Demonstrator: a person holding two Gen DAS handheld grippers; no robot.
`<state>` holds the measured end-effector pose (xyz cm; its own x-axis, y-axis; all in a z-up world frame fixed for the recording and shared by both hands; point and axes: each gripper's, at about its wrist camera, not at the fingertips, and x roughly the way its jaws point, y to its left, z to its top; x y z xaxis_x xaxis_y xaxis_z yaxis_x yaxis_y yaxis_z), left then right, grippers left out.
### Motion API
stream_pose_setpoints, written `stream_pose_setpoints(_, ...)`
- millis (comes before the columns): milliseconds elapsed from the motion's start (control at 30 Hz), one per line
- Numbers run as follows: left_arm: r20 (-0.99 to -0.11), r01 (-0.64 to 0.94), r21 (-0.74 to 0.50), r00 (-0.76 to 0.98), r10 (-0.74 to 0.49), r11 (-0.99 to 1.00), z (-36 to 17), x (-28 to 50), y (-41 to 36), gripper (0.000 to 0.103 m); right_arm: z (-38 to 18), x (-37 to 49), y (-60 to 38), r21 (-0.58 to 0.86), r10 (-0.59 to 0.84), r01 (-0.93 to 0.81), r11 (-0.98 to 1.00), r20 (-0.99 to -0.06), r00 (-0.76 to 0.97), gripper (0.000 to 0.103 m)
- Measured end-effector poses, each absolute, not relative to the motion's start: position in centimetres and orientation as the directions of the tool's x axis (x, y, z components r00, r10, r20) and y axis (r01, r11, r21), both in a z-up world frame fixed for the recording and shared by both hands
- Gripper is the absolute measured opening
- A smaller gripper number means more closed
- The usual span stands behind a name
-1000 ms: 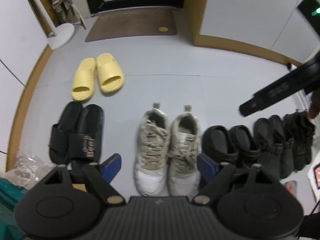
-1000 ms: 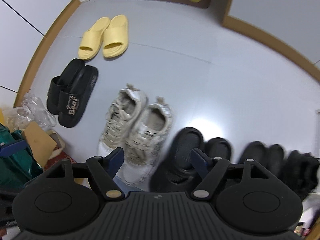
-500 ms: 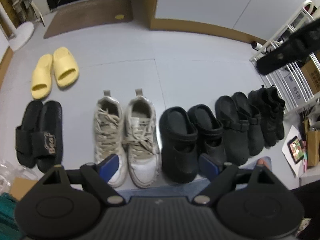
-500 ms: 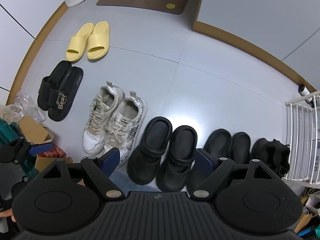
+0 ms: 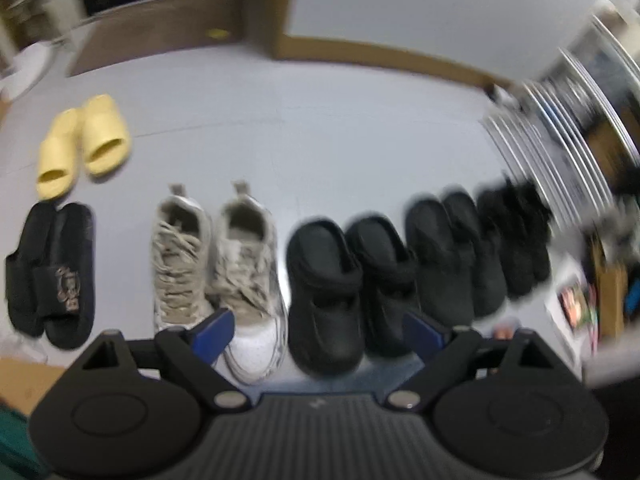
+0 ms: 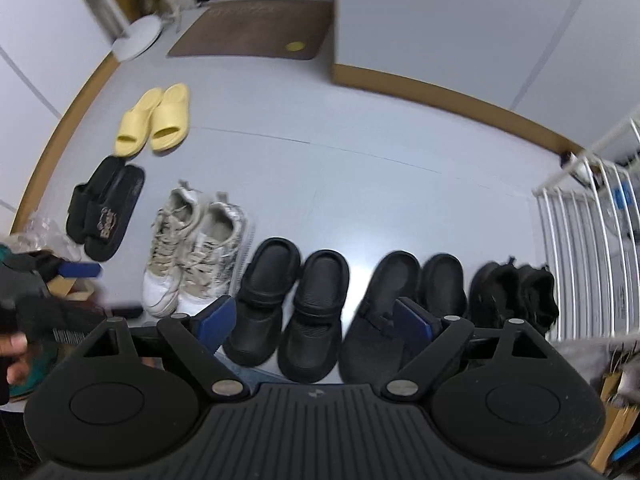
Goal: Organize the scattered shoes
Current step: 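Move the right tool along the black shoe row toward the wire rack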
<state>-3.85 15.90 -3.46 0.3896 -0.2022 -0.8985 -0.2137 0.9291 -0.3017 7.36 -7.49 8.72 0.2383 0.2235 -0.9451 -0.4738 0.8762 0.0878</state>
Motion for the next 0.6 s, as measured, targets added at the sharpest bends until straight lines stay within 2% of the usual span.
stream_pose_setpoints(67,-0.866,-0.244,-0.366,0.444,-0.232,0.898,-2.2,-4.1,15.8,0.092,8.5,7.2,-8.9,0.114,0.249,-0.456,0.883,-0.936,0.248,0.089)
stream_pose_setpoints(233,-0.844,-0.244,-0.394,0.478,-0.243,0.886,-0.6,-4.3,14.2,0.092,6.2,5.5,-14.2,0.100,0.246,-0.392,0.915,-0.907,0.342,0.089)
stream_pose_setpoints(400,-0.877,-0.179,-0.323,0.426,-0.223,0.929,-1.0,-3.7,10.8,0.092,2.4,4.4,-18.2,0.165,0.284,-0.338,0.927,-0.896,0.341,0.089)
stream_pose_setpoints(567,-0.902,-0.133,-0.288,0.370,-0.222,0.948,-2.6,-3.7,9.1,0.092,1.3,4.3,-19.5,0.097,0.228,-0.334,0.937,-0.897,0.379,0.087)
stream_pose_setpoints(600,-0.905,-0.128,-0.282,0.364,-0.220,0.951,-2.8,-3.8,9.1,0.092,1.7,4.6,-19.5,0.115,0.257,-0.354,0.928,-0.886,0.386,0.087)
